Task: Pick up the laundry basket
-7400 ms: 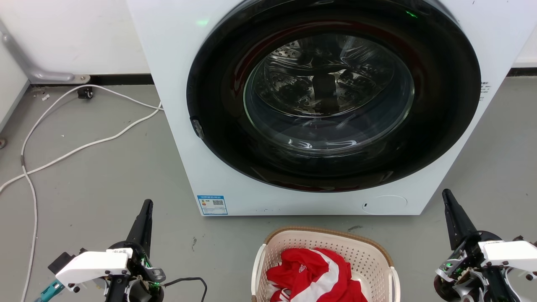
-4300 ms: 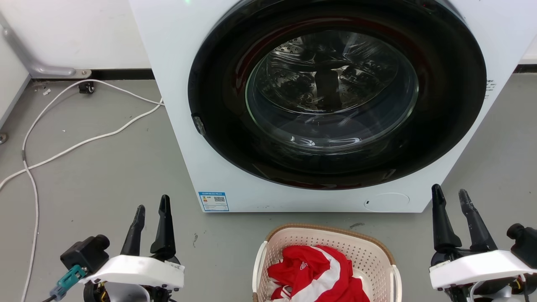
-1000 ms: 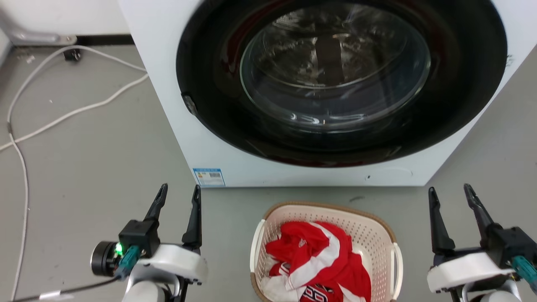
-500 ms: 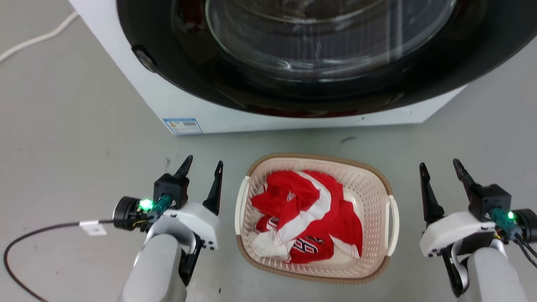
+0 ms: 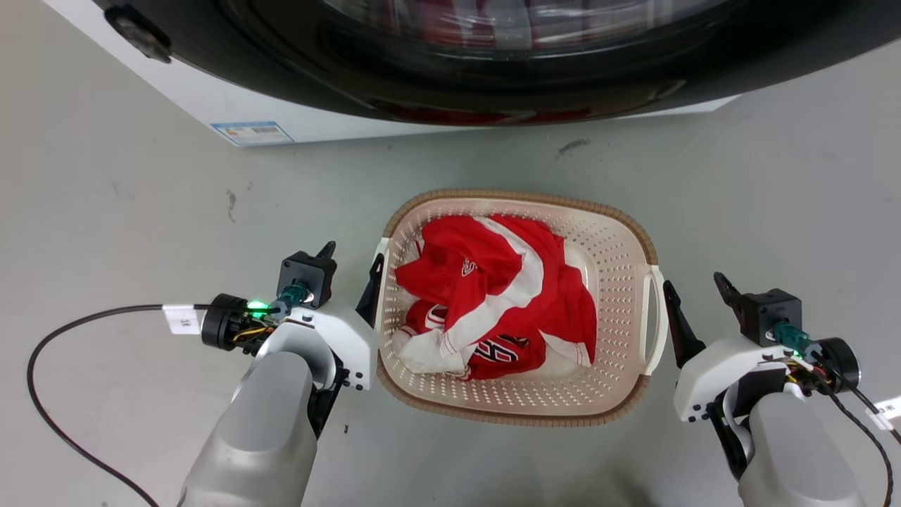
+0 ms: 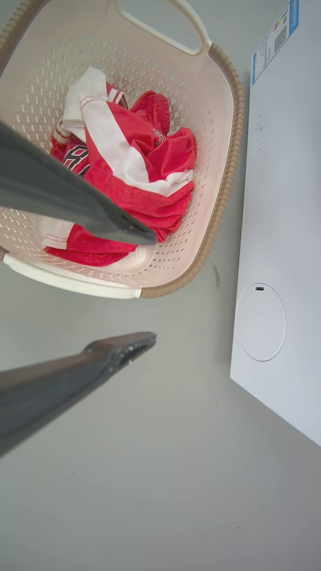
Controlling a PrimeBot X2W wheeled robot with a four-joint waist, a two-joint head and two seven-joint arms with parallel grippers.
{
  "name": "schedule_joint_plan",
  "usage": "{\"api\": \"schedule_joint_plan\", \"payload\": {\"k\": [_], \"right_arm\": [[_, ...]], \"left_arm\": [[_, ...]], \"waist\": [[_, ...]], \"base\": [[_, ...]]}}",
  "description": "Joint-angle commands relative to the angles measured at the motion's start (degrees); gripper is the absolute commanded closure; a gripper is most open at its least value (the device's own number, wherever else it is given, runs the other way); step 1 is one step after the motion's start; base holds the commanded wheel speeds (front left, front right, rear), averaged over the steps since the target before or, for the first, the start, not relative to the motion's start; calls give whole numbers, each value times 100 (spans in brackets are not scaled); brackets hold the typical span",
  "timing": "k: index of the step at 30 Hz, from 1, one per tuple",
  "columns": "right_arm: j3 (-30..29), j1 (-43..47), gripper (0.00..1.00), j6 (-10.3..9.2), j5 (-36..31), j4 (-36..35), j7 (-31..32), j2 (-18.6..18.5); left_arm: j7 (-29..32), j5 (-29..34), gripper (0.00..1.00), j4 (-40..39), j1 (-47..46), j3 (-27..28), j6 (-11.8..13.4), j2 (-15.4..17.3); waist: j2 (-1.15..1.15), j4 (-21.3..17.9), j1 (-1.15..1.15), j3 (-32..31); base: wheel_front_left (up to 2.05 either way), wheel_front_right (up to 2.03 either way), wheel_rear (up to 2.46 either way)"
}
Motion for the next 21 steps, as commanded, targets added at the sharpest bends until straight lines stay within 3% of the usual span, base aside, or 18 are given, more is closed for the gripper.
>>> {"api": "schedule_joint_plan", "payload": {"k": [1, 11, 21], "right_arm": [[4, -132, 0, -5, 18, 52, -11, -15], [140, -567, 0, -6, 44, 1191, -11, -14], [537, -850, 0, -5, 549, 1874, -12, -14]], "left_arm": [[-14, -37, 0, 51, -94, -24, -5, 24], [-14, -299, 0, 695, -488, -547, -7, 71], [-14, -503, 0, 1014, -656, -796, -7, 145]], "waist": [[0, -32, -1, 111], [0, -79, -1, 511], [0, -127, -1, 854]], "base": [[0, 0, 0], [0, 0, 0], [0, 0, 0]]}}
